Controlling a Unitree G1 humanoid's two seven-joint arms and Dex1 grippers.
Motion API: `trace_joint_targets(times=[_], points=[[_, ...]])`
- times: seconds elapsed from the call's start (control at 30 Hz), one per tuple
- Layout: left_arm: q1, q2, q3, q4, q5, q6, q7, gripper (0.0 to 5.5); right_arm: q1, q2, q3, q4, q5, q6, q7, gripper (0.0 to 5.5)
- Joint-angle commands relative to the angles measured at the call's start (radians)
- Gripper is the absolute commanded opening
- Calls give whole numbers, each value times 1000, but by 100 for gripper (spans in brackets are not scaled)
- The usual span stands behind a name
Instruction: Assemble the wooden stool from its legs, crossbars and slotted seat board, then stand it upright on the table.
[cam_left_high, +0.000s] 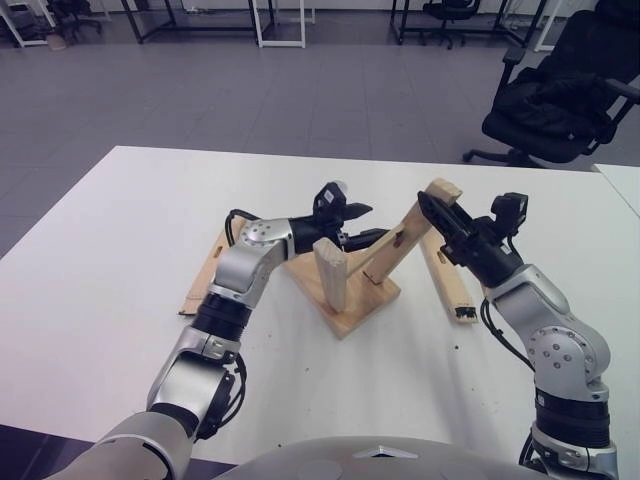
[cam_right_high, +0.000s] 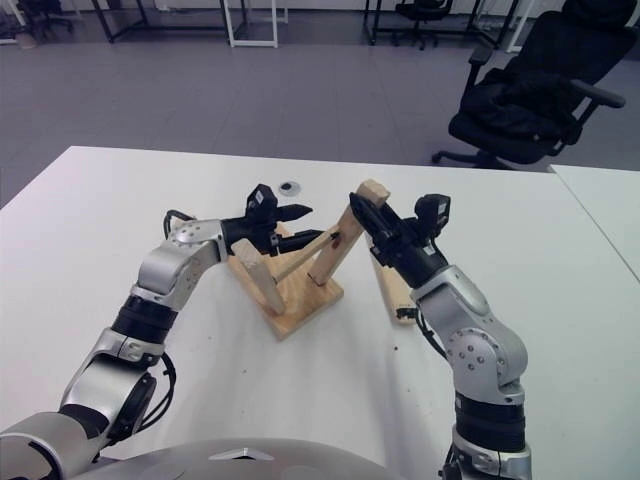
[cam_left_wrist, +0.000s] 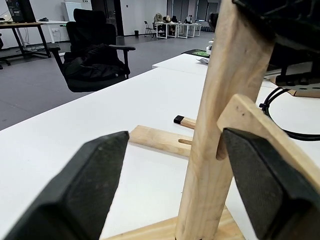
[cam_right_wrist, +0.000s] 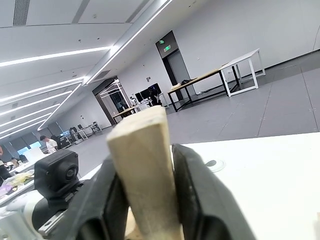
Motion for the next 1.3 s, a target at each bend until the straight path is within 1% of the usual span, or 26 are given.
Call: trace_joint_targets(times=[0.03, 0.43, 0.63, 0.83, 0.87, 0.9, 0.97, 1.13, 1.17, 1.2, 1.3], points=[[-14, -5, -9, 2, 18, -7, -5, 349, -10, -16, 23, -5, -38, 2, 13, 114], [44, -22, -66, -59, 32, 5, 2, 349, -27, -16, 70, -50, -125, -23, 7, 103], [42, -7, -41, -38, 48, -12, 21, 349, -20, -14, 71, -54, -156, -31, 0, 103], [17, 60, 51, -8, 53, -41, 43, 349, 11, -15, 55, -68, -136, -40, 15, 103], [20, 71, 65, -11, 51, -41, 44, 349, 16, -15, 50, -69, -131, -42, 18, 140], [27, 81, 78, -21, 47, -39, 47, 349, 16, -13, 42, -69, -126, -47, 19, 155], [43, 90, 94, -43, 42, -34, 57, 349, 2, -4, 20, -67, -106, -56, 13, 203], [85, 68, 105, -112, 33, -17, 108, 349, -28, 6, -27, -98, -40, -56, -6, 305], [94, 64, 107, -126, 30, -12, 121, 349, -34, 6, -36, -103, -27, -56, -8, 319], [102, 60, 110, -141, 26, -6, 132, 349, -35, 1, -33, -106, -24, -54, -6, 319], [123, 60, 130, -179, 15, 14, 159, 349, -6, -12, 64, -86, -131, -59, 14, 319]])
